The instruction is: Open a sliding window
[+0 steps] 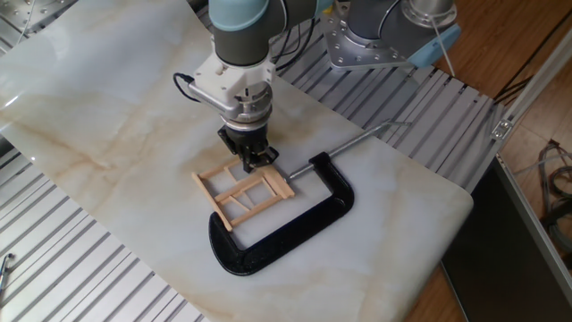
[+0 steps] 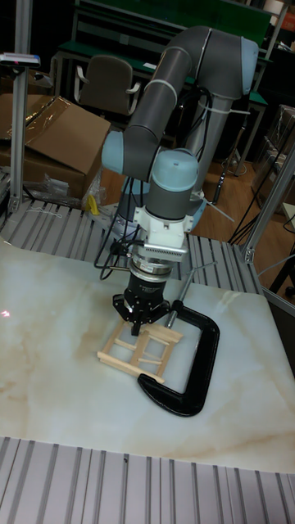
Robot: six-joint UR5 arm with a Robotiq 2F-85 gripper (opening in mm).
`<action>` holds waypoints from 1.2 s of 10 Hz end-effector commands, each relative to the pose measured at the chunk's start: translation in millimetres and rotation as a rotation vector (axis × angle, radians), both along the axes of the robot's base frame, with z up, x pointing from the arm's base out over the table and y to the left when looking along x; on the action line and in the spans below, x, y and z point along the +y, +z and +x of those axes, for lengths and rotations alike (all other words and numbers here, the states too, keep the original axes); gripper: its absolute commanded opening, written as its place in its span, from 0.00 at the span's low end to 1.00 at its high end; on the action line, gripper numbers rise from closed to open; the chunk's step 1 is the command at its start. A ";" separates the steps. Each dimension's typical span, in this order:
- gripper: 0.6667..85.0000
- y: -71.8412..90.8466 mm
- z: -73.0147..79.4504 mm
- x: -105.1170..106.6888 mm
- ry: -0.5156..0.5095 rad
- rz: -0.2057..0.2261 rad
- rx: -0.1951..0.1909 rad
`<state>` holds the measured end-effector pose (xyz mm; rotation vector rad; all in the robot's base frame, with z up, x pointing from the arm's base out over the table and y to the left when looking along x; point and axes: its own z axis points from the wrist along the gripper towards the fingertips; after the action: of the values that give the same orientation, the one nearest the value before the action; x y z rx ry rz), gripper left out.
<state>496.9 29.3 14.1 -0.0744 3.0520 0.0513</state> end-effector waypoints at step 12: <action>0.00 86.0 60.4 -62.2 -0.071 -0.051 -0.053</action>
<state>546.3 -22.1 86.0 -0.0101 3.0200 -0.0700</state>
